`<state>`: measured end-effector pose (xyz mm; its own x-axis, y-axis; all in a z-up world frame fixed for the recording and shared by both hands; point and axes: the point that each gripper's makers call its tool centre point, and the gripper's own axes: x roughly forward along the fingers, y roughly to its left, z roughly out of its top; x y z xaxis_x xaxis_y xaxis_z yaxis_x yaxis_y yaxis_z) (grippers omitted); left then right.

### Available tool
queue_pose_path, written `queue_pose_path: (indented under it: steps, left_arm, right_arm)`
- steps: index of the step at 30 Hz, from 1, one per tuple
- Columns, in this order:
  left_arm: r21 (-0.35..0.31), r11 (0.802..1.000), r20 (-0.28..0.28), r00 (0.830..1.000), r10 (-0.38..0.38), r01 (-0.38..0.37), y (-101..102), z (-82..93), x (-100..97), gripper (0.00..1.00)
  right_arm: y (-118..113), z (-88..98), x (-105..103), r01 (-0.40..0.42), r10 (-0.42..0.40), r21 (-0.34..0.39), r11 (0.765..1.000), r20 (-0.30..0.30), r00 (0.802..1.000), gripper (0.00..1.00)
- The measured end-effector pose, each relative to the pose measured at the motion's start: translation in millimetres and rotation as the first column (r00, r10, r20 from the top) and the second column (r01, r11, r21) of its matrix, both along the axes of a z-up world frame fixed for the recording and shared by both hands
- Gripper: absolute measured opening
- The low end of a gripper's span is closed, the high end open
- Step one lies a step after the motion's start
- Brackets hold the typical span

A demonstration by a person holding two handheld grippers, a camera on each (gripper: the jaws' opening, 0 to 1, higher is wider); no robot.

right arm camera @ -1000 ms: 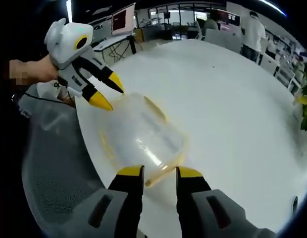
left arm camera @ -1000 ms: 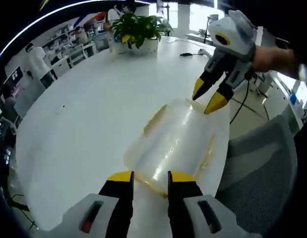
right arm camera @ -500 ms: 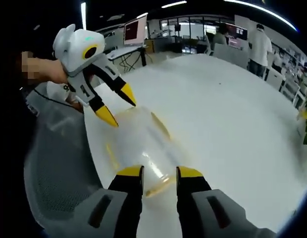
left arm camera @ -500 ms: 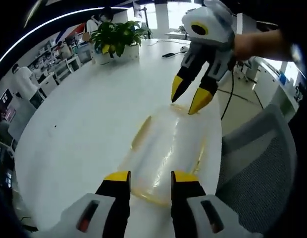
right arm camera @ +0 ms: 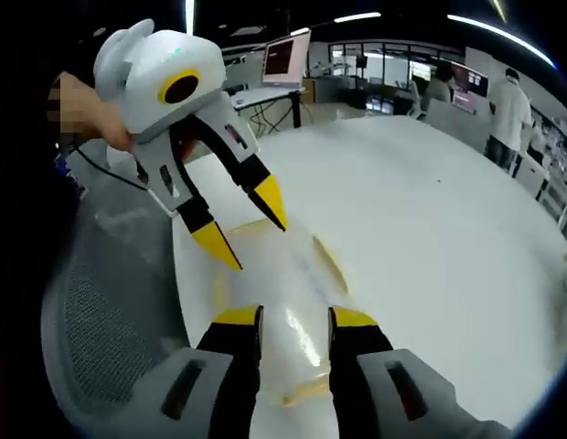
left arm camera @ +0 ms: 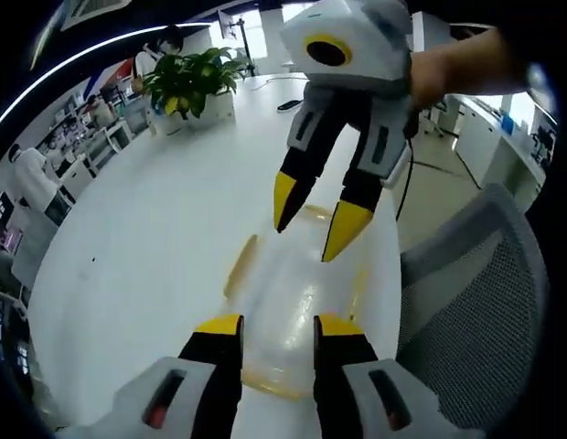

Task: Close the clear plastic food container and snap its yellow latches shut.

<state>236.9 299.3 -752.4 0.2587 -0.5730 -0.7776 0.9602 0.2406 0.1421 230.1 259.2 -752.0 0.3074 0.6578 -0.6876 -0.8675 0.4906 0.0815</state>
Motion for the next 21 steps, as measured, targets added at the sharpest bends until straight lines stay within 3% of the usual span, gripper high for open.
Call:
queue_pose_path:
  steps: [21]
  left_arm:
    - [0.006,0.999,-0.009,0.999,-0.049,0.049,-8.4,-1.7,-16.5,0.23]
  right_arm:
    - [11.7,-0.7,8.8,-0.041,0.041,-0.021,0.999,0.01,0.999,0.25]
